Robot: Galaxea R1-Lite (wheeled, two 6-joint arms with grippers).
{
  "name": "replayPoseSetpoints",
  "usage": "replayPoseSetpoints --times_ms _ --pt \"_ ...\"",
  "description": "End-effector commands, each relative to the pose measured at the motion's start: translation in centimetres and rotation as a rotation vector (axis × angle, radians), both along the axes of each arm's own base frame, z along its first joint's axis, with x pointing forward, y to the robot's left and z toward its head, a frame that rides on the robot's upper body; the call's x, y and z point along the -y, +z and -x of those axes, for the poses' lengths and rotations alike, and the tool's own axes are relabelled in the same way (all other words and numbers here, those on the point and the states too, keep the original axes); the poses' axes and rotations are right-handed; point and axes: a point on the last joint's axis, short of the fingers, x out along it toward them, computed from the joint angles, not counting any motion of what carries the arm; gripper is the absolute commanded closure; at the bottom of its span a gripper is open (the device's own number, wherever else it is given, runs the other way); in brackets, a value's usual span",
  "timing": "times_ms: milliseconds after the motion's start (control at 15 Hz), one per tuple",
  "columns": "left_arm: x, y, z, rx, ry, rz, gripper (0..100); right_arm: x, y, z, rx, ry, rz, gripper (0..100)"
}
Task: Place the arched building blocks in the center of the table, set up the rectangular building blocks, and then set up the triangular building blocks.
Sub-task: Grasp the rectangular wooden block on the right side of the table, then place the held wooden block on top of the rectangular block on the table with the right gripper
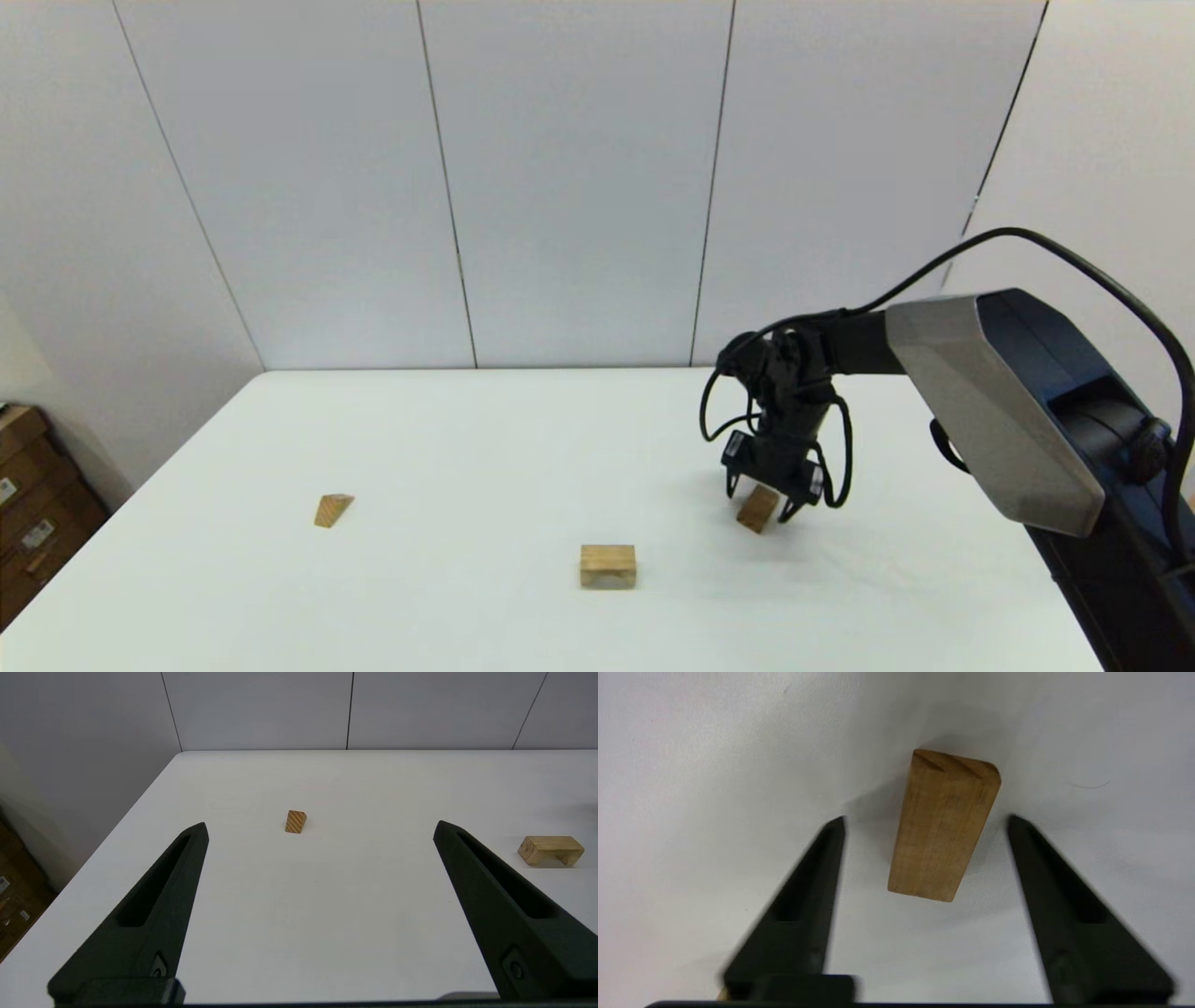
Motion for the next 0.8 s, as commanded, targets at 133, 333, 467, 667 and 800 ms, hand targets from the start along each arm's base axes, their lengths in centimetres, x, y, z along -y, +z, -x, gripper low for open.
replayPoseSetpoints --times_ms 133,333,467,667,800 --pt "0.0 0.0 0.0 -0.001 0.0 0.0 0 0.1 0.2 0.0 -0.001 -0.007 -0.003 100" --pt "0.0 0.0 0.0 -0.001 0.0 0.0 0 0.4 1.5 0.1 0.025 -0.012 -0.017 100" --pt "0.0 0.0 0.0 -0.001 0.0 0.0 0 0.5 2.9 0.2 0.053 -0.012 -0.029 100" --pt "0.0 0.0 0.0 -0.001 0.0 0.0 0 1.2 7.4 1.0 0.153 0.087 -0.06 100" --pt "0.0 0.0 0.0 -0.001 0.0 0.0 0 1.4 10.0 1.7 0.203 0.185 -0.115 100"
